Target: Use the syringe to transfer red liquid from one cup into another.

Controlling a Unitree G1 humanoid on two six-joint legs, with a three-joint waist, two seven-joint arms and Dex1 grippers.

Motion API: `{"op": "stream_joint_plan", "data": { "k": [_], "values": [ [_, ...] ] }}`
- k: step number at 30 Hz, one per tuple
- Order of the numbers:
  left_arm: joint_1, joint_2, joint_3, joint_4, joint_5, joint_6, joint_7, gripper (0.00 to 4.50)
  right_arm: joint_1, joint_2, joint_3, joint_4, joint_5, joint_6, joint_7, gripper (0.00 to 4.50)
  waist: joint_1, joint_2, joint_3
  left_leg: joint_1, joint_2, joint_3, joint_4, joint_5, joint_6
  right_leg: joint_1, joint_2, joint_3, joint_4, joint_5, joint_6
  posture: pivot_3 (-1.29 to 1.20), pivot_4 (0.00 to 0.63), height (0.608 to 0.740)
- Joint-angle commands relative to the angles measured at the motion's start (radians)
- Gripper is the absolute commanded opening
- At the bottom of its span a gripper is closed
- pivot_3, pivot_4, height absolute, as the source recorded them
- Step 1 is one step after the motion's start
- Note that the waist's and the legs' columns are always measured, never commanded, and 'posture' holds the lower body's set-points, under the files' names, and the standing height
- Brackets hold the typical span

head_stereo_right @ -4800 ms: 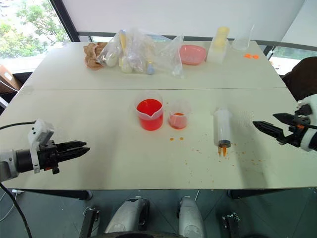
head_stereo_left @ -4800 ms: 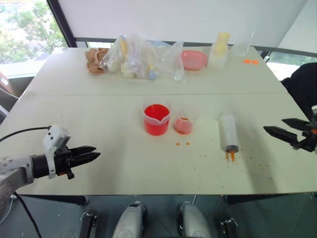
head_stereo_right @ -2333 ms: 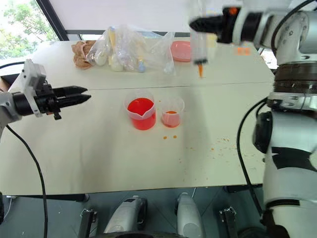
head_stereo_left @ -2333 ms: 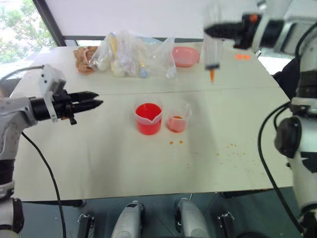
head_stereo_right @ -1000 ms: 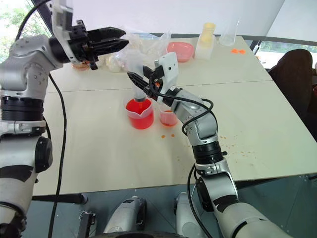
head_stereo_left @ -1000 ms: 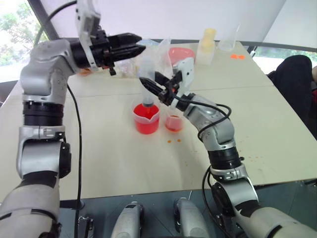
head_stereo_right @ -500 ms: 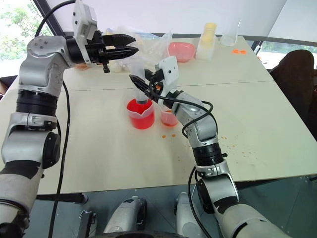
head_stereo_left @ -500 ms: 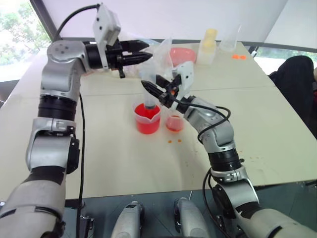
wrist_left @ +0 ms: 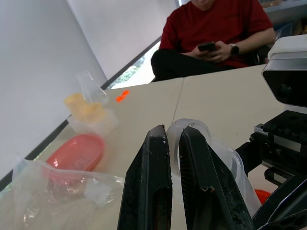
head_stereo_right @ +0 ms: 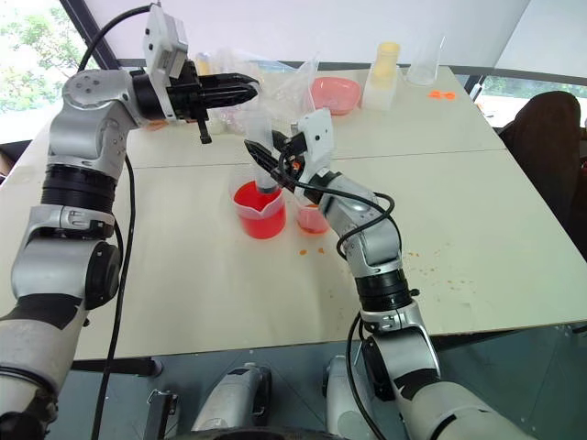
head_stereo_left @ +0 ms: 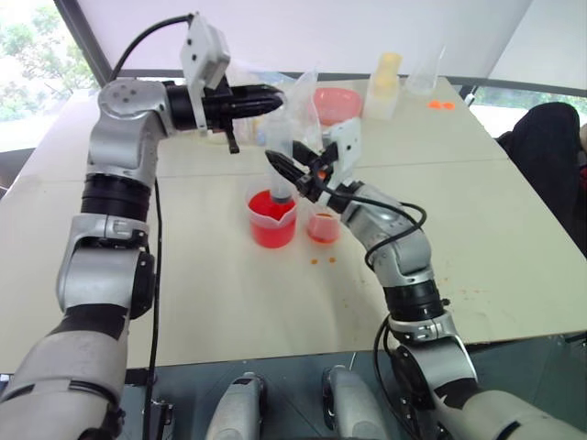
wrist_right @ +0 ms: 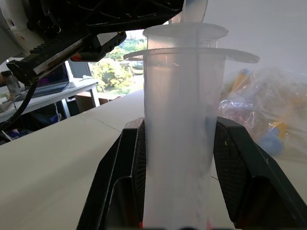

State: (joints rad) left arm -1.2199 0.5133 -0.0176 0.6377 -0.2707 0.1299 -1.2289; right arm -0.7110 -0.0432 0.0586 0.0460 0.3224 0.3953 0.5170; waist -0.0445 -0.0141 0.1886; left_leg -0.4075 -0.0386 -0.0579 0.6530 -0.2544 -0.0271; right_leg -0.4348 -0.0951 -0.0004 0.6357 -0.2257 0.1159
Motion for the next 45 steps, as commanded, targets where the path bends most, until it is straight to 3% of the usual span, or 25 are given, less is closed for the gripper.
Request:
{"op": "stream_joint_plan", "data": {
  "k": [1, 27, 30, 37, 45],
  "values": [
    [-0.073, 0.016, 0.045, -0.015, -0.014, -0.018, 0.024, 0.03, 0.013, 0.047, 0.104, -0.042, 0.003, -0.01, 0.051, 1.44, 0.0, 0.0, 0.0, 0.0, 0.0, 0.0, 0.0, 0.0, 0.0, 0.0, 0.0, 0.0, 0.0, 0.0, 0.0, 0.0, 0.15, 0.74],
    [-0.143, 0.05, 0.066, 0.092, -0.017, -0.082, 0.007, 0.03, 0.038, 0.091, 0.122, -0.024, -0.042, -0.027, 0.067, 1.44, -0.001, 0.0, 0.0, 0.0, 0.0, 0.0, 0.0, 0.0, 0.0, 0.0, 0.0, 0.0, 0.0, 0.0, 0.0, 0.0, 0.15, 0.74],
    [-0.118, 0.059, 0.062, 0.051, -0.041, -0.025, -0.036, 1.04, 0.031, 0.09, 0.119, -0.023, -0.044, -0.033, 0.064, 1.44, -0.003, 0.0, 0.0, 0.0, 0.0, 0.0, 0.0, 0.0, 0.0, 0.0, 0.0, 0.0, 0.001, 0.0, 0.0, 0.0, 0.15, 0.74],
    [-0.04, 0.094, 0.08, -0.065, -0.058, 0.098, -0.046, 4.07, 0.01, 0.078, 0.112, -0.033, -0.047, -0.042, 0.045, 1.44, -0.002, 0.0, 0.0, 0.0, 0.0, -0.001, 0.0, 0.0, 0.0, 0.0, 0.0, 0.0, 0.004, 0.0, 0.0, 0.0, 0.15, 0.74],
    [0.222, 0.24, 0.233, -0.357, -0.295, 0.546, -0.049, 4.07, -0.054, 0.044, 0.05, -0.091, -0.021, -0.021, 0.004, 1.44, -0.023, 0.0, 0.0, 0.0, 0.001, -0.002, 0.002, 0.0, -0.001, -0.003, 0.0, 0.002, 0.01, 0.0, 0.0, 0.0, 0.15, 0.74]
  ]
}}
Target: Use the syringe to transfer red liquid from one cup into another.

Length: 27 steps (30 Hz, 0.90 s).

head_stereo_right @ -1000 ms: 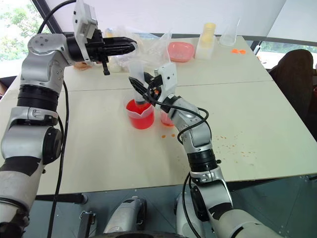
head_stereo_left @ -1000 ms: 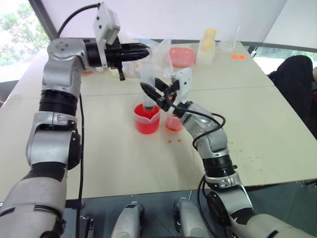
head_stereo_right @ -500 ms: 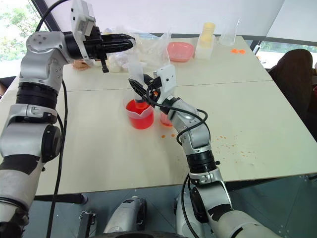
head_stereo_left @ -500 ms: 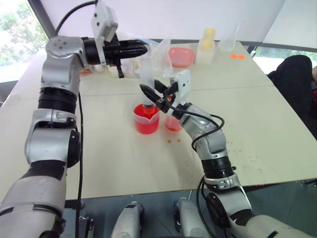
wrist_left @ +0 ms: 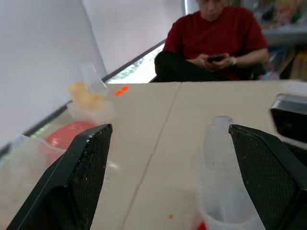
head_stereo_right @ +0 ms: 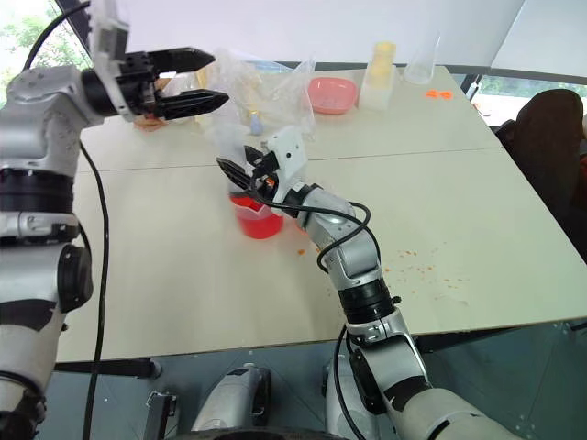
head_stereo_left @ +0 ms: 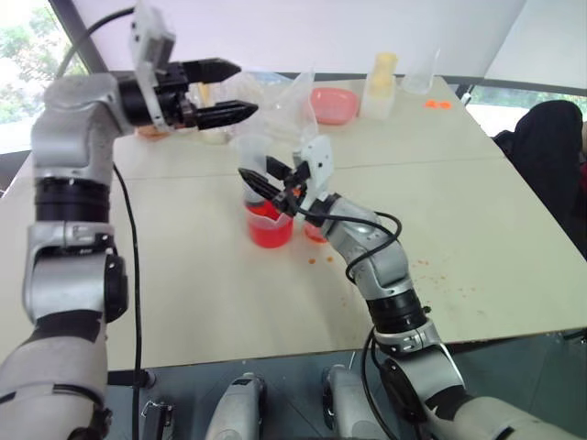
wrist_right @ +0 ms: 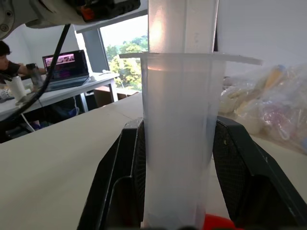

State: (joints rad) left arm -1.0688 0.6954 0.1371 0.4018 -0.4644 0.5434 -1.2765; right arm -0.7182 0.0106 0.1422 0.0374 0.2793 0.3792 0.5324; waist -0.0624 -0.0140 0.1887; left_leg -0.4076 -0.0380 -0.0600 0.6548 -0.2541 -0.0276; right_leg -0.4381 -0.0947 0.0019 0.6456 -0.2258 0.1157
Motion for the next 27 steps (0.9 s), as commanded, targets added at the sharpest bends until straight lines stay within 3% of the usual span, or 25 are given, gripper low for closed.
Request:
{"op": "stream_joint_plan", "data": {
  "k": [1, 11, 15, 18, 23, 27],
  "values": [
    [0.102, 0.073, 0.09, -0.154, -0.122, 0.16, 0.0, 4.07, -0.05, -0.014, -0.036, -0.088, 0.024, -0.002, -0.014, 1.44, -0.007, 0.0, 0.0, 0.0, 0.0, 0.0, 0.0, 0.0, 0.0, 0.0, 0.0, 0.0, 0.001, 0.0, 0.0, 0.0, 0.15, 0.74],
    [0.249, 0.079, 0.154, -0.268, -0.186, 0.205, 0.13, 4.07, -0.08, -0.036, -0.091, -0.114, 0.068, 0.042, -0.039, 1.44, 0.008, 0.0, 0.0, 0.0, 0.0, -0.001, 0.006, 0.0, -0.001, 0.0, 0.0, 0.0, 0.003, 0.0, -0.001, 0.0, 0.15, 0.74],
    [0.23, 0.058, 0.131, -0.258, -0.174, 0.18, 0.152, 4.07, -0.135, -0.053, -0.208, -0.155, 0.177, 0.136, -0.099, 1.44, 0.019, 0.0, 0.0, 0.0, 0.0, 0.0, 0.007, 0.0, -0.001, 0.001, 0.0, 0.0, 0.003, 0.001, -0.002, 0.0, 0.15, 0.74],
    [0.204, 0.042, 0.107, -0.238, -0.158, 0.155, 0.154, 4.07, -0.145, -0.133, -0.285, -0.229, 0.226, 0.215, -0.133, 1.44, 0.03, 0.0, 0.0, -0.001, 0.0, -0.001, 0.007, 0.0, -0.001, 0.001, -0.001, 0.0, 0.002, 0.001, -0.002, 0.0, 0.15, 0.74],
    [0.153, 0.018, 0.058, -0.192, -0.142, 0.115, 0.136, 4.07, -0.089, -0.237, -0.333, -0.356, 0.278, 0.321, -0.181, 1.44, 0.04, 0.0, 0.0, 0.0, 0.0, 0.0, 0.007, 0.0, -0.001, 0.001, -0.001, 0.0, 0.001, 0.001, -0.002, 0.0, 0.15, 0.74],
    [0.095, -0.014, 0.017, -0.136, -0.118, 0.072, 0.115, 4.07, -0.018, -0.246, -0.334, -0.421, 0.3, 0.366, -0.225, 1.44, 0.039, 0.0, 0.0, 0.0, 0.0, 0.002, 0.007, 0.0, 0.0, 0.001, 0.0, 0.0, 0.002, 0.001, -0.002, 0.0, 0.15, 0.74]
  ]
}}
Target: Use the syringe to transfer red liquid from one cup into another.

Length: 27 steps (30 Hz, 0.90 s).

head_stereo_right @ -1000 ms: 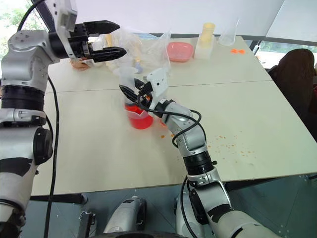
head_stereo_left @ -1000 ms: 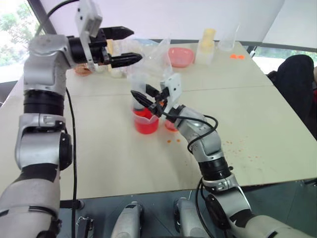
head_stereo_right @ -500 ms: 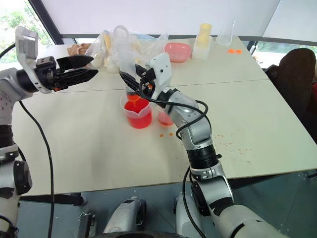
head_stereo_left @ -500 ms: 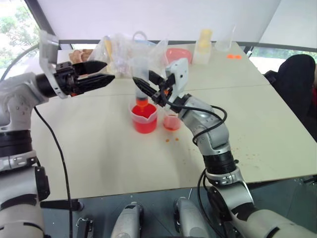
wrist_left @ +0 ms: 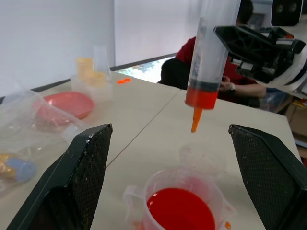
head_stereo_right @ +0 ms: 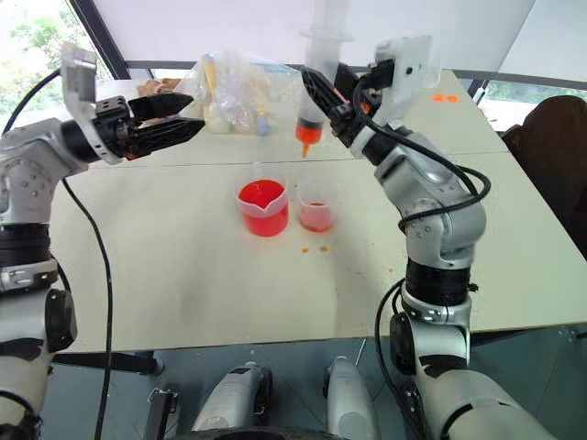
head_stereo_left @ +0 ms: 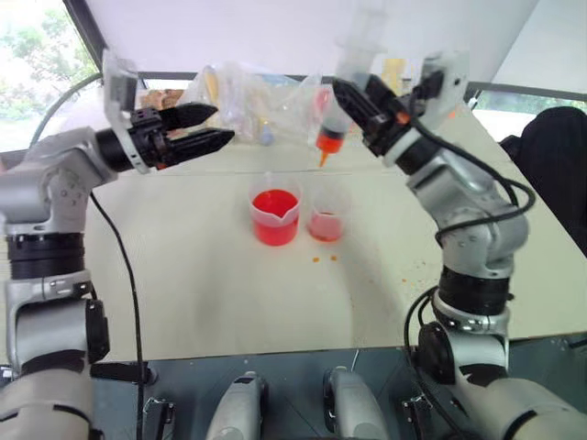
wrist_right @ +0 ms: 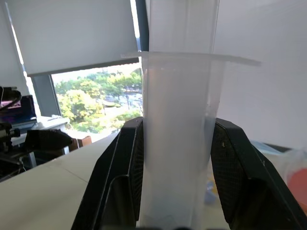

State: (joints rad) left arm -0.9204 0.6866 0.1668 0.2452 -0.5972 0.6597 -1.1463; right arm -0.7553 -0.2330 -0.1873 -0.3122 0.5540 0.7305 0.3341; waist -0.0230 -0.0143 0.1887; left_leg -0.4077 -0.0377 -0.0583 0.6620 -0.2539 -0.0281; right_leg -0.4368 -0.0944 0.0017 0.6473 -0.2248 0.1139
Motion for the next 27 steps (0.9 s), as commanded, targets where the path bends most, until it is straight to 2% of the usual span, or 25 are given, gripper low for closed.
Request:
{"op": "stream_joint_plan", "data": {
  "k": [1, 7, 18, 27],
  "values": [
    [-0.071, -0.016, -0.021, 0.038, 0.021, -0.058, -0.018, 4.07, 0.041, -0.002, 0.004, -0.08, 0.022, 0.014, -0.033, 1.44, 0.0, 0.0, 0.0, 0.0, 0.0, 0.0, 0.0, 0.0, 0.0, 0.0, 0.0, 0.0, 0.0, 0.0, 0.0, 0.0, 0.15, 0.74],
    [-0.203, -0.118, -0.055, 0.199, 0.083, -0.183, -0.004, 4.07, 0.143, 0.002, 0.101, -0.08, -0.052, -0.053, -0.032, 1.44, 0.004, 0.0, 0.0, 0.0, 0.0, 0.001, 0.001, 0.0, 0.0, 0.001, 0.0, -0.001, -0.001, 0.0, 0.0, 0.0, 0.15, 0.74],
    [-0.413, -0.313, -0.146, 0.48, 0.248, -0.53, -0.031, 4.07, 0.196, -0.039, 0.145, -0.017, -0.166, -0.176, -0.01, 1.44, 0.007, -0.001, 0.0, 0.0, -0.001, 0.001, 0.001, 0.0, 0.0, 0.003, 0.0, -0.002, -0.003, 0.0, 0.0, 0.0, 0.15, 0.74],
    [-0.509, -0.379, -0.147, 0.688, 0.328, -0.713, 0.001, 4.07, 0.222, -0.038, 0.156, -0.031, -0.199, -0.197, -0.014, 1.44, 0.003, -0.001, 0.001, 0.0, 0.0, 0.001, 0.001, 0.0, 0.001, 0.003, 0.001, -0.002, -0.003, 0.0, 0.0, 0.0, 0.15, 0.74]
  ]
}}
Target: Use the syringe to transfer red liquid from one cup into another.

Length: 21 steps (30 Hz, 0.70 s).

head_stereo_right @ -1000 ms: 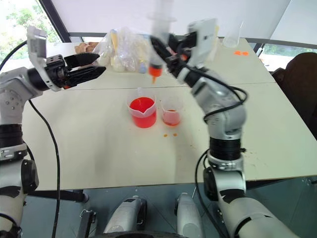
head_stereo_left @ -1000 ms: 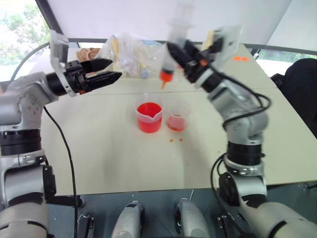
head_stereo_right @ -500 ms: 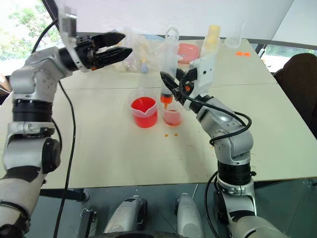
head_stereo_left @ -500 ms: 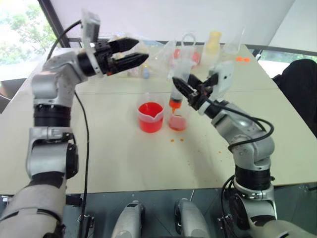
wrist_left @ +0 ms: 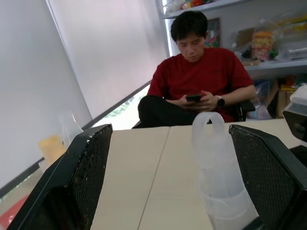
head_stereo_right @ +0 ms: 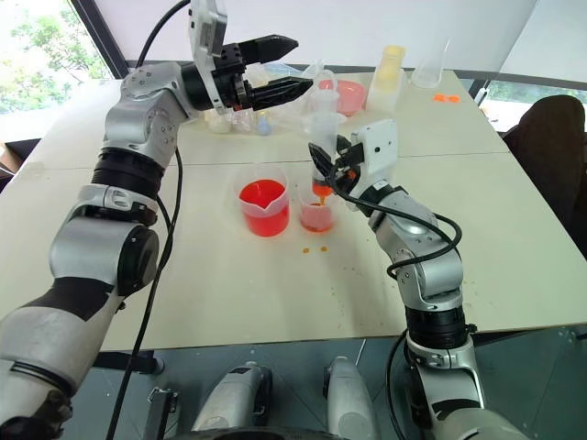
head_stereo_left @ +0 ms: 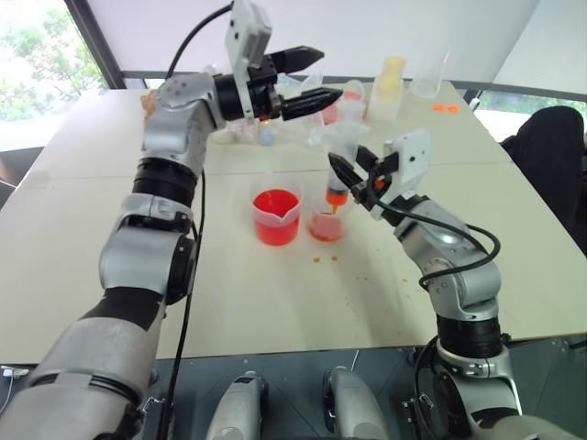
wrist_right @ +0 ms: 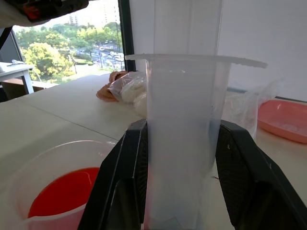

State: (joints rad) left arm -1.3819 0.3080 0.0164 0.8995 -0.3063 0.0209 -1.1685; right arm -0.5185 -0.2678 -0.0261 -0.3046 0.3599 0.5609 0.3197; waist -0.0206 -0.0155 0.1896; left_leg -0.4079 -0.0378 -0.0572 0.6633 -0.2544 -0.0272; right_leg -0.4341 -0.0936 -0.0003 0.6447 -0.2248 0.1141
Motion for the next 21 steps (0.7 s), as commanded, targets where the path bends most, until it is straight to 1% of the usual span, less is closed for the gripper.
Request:
{"op": "stream_joint_plan", "data": {
  "k": [1, 4, 11, 15, 18, 21],
  "values": [
    [-0.055, -0.004, 0.004, 0.052, 0.047, -0.088, 0.031, 4.07, -0.014, -0.004, -0.005, -0.04, -0.008, -0.029, 0.001, 1.44, 0.002, 0.0, 0.0, 0.0, 0.0, 0.0, 0.0, 0.0, 0.0, 0.0, 0.0, 0.0, 0.0, 0.0, 0.0, 0.0, 0.15, 0.74],
    [-0.072, -0.014, -0.01, 0.094, 0.092, -0.133, 0.05, 4.07, -0.009, -0.006, 0.003, -0.04, -0.014, -0.035, 0.008, 1.44, 0.003, 0.0, 0.0, 0.0, 0.0, 0.0, 0.0, 0.0, 0.0, 0.0, 0.0, 0.0, 0.0, 0.0, 0.0, 0.0, 0.15, 0.74],
    [-0.084, -0.029, -0.006, 0.121, 0.127, -0.161, 0.044, 4.07, -0.023, 0.006, 0.018, -0.019, -0.032, -0.053, 0.019, 1.44, 0.003, 0.0, 0.0, 0.0, 0.0, 0.0, 0.0, 0.0, 0.0, 0.0, 0.0, 0.0, 0.0, 0.0, 0.0, 0.0, 0.15, 0.74],
    [-0.089, -0.034, -0.016, 0.138, 0.162, -0.194, 0.068, 4.07, -0.024, 0.009, 0.025, -0.012, -0.04, -0.064, 0.023, 1.44, 0.002, 0.0, 0.0, 0.0, 0.0, 0.0, 0.0, 0.0, 0.0, 0.0, 0.0, 0.0, 0.0, 0.0, 0.0, 0.0, 0.15, 0.74],
    [-0.096, -0.041, -0.013, 0.148, 0.175, -0.212, 0.084, 3.24, -0.021, 0.009, 0.03, -0.011, -0.047, -0.07, 0.026, 1.44, 0.003, 0.0, 0.0, 0.0, 0.0, 0.0, 0.0, 0.0, 0.0, 0.0, 0.0, 0.0, 0.0, 0.0, 0.0, 0.0, 0.15, 0.74],
    [-0.1, -0.047, -0.006, 0.154, 0.172, -0.221, 0.069, 2.0, -0.023, 0.011, 0.03, -0.008, -0.049, -0.071, 0.025, 1.44, 0.003, 0.0, 0.0, 0.0, 0.0, 0.0, 0.0, 0.0, 0.0, 0.0, 0.0, 0.0, 0.0, 0.0, 0.0, 0.0, 0.15, 0.74]
  ]
}}
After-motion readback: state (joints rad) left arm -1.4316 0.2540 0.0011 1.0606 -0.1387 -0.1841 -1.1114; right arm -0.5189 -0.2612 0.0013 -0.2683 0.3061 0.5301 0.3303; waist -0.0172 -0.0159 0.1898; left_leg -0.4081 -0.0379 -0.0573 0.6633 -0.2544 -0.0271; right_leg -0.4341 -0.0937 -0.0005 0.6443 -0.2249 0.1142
